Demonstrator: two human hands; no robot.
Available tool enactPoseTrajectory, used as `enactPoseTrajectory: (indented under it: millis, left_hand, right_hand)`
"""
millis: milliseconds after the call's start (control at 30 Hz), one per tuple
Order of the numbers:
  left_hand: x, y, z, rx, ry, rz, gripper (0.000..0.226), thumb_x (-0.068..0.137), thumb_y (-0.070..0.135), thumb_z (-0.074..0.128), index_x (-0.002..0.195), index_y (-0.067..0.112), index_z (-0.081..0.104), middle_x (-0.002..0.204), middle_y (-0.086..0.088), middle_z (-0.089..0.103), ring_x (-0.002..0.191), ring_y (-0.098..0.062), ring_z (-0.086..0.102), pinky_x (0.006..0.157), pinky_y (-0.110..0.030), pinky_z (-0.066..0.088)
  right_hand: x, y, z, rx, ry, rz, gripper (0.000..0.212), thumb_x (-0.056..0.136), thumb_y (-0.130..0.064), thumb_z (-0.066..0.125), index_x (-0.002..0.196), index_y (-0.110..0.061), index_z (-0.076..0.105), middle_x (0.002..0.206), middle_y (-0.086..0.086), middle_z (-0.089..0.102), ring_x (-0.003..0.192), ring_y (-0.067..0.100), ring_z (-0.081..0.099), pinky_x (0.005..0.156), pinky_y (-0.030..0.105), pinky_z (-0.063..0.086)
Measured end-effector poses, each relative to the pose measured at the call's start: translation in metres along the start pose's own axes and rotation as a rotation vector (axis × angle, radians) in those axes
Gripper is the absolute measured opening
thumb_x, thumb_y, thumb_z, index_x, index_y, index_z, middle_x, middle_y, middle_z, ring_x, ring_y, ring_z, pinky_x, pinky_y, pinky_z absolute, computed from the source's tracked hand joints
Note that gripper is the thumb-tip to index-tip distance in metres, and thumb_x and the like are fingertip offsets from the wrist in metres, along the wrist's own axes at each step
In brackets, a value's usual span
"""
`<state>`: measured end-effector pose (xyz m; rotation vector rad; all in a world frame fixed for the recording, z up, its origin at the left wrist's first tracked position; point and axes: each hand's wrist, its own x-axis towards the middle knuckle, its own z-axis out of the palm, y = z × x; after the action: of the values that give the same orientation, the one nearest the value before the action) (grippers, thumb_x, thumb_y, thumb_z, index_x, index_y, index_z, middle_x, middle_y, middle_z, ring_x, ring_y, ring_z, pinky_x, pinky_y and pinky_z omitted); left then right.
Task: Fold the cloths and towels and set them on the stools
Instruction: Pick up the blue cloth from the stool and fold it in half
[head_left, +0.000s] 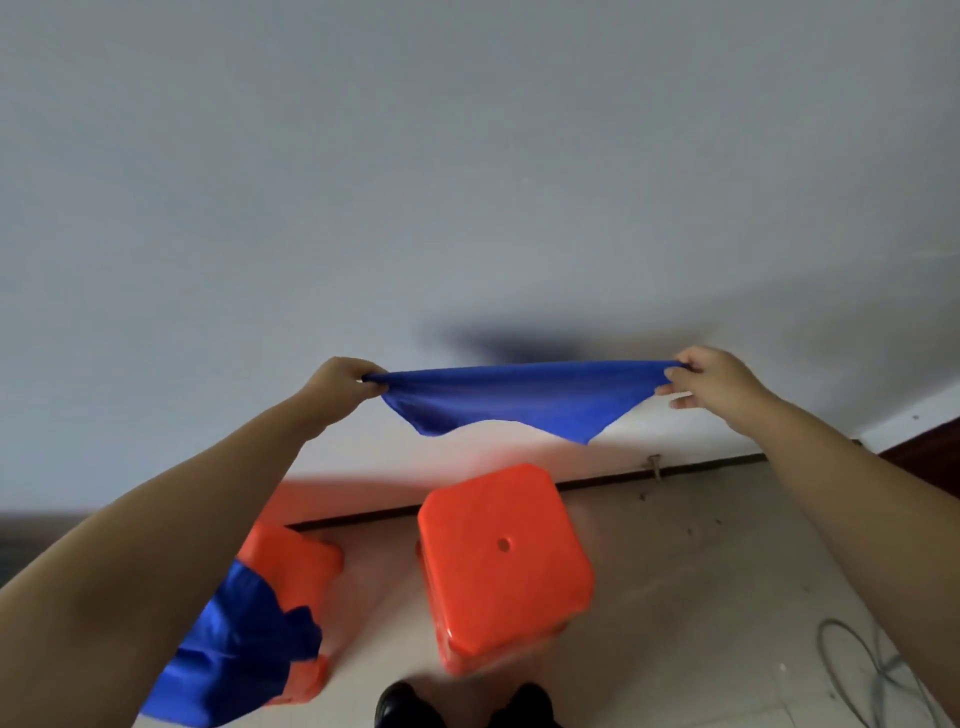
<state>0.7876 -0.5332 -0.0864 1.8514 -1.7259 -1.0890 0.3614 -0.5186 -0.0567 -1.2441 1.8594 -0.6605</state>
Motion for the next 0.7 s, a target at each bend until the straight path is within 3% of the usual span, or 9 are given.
enactPoseTrajectory:
  millis: [133, 267, 367, 467, 567, 700]
  left_hand:
    - [-0.021, -0.04, 0.026, 0.151, -0.128, -0.03, 0.013, 0.087, 0.007, 0.058, 0.087, 0.012, 0.07, 0.075, -0.006, 0.063, 0.073, -0.022, 0.052, 0.065, -0.027, 0.039]
    - [-0.043, -0.088, 0.065, 0.286, -0.303, -0.093, 0.031, 0.079, 0.024, 0.056, 0.094, 0.003, 0.073, 0.091, -0.017, 0.072, 0.083, -0.019, 0.059, 0.077, -0.032, 0.044]
    - [-0.065, -0.124, 0.099, 0.312, -0.4, -0.144, 0.021, 0.082, 0.013, 0.061, 0.097, 0.007, 0.074, 0.093, -0.012, 0.073, 0.083, -0.016, 0.06, 0.073, -0.028, 0.04]
    - [-0.078, -0.158, 0.132, 0.372, -0.459, -0.174, 0.017, 0.086, 0.013, 0.061, 0.096, 0.006, 0.073, 0.094, -0.017, 0.071, 0.079, -0.018, 0.056, 0.066, -0.024, 0.031]
    - [-0.076, -0.183, 0.154, 0.373, -0.485, -0.228, 0.022, 0.087, 0.019, 0.058, 0.094, 0.002, 0.072, 0.092, -0.022, 0.069, 0.075, -0.025, 0.052, 0.064, -0.025, 0.027]
    - [-0.042, -0.19, 0.167, 0.346, -0.475, -0.267, 0.019, 0.087, 0.017, 0.058, 0.075, 0.003, 0.064, 0.076, -0.021, 0.06, 0.073, -0.02, 0.046, 0.06, -0.029, 0.026]
  right_hand:
    - [-0.017, 0.05, 0.022, -0.006, -0.165, 0.106, 0.018, 0.093, 0.004, 0.049, 0.079, -0.006, 0.052, 0.085, 0.013, 0.059, 0.057, 0.005, 0.069, 0.06, 0.014, 0.056]
    - [-0.043, 0.115, 0.058, -0.063, -0.292, 0.258, 0.017, 0.091, 0.007, 0.05, 0.078, -0.004, 0.05, 0.08, 0.015, 0.06, 0.055, 0.004, 0.069, 0.06, 0.016, 0.057]
    - [-0.068, 0.168, 0.089, -0.126, -0.357, 0.379, 0.02, 0.089, 0.007, 0.053, 0.075, -0.006, 0.048, 0.079, 0.014, 0.059, 0.06, 0.008, 0.068, 0.063, 0.02, 0.057]
    - [-0.079, 0.212, 0.117, -0.16, -0.394, 0.463, 0.021, 0.086, 0.009, 0.057, 0.073, -0.006, 0.048, 0.079, 0.014, 0.055, 0.073, 0.019, 0.065, 0.076, 0.03, 0.056]
    - [-0.077, 0.242, 0.14, -0.177, -0.44, 0.523, 0.016, 0.086, 0.005, 0.057, 0.076, -0.004, 0.049, 0.083, 0.017, 0.056, 0.08, 0.023, 0.068, 0.076, 0.03, 0.057]
    - [-0.041, 0.255, 0.158, -0.108, -0.354, 0.596, 0.018, 0.091, 0.003, 0.049, 0.076, -0.006, 0.048, 0.08, 0.012, 0.054, 0.071, 0.021, 0.065, 0.071, 0.033, 0.054]
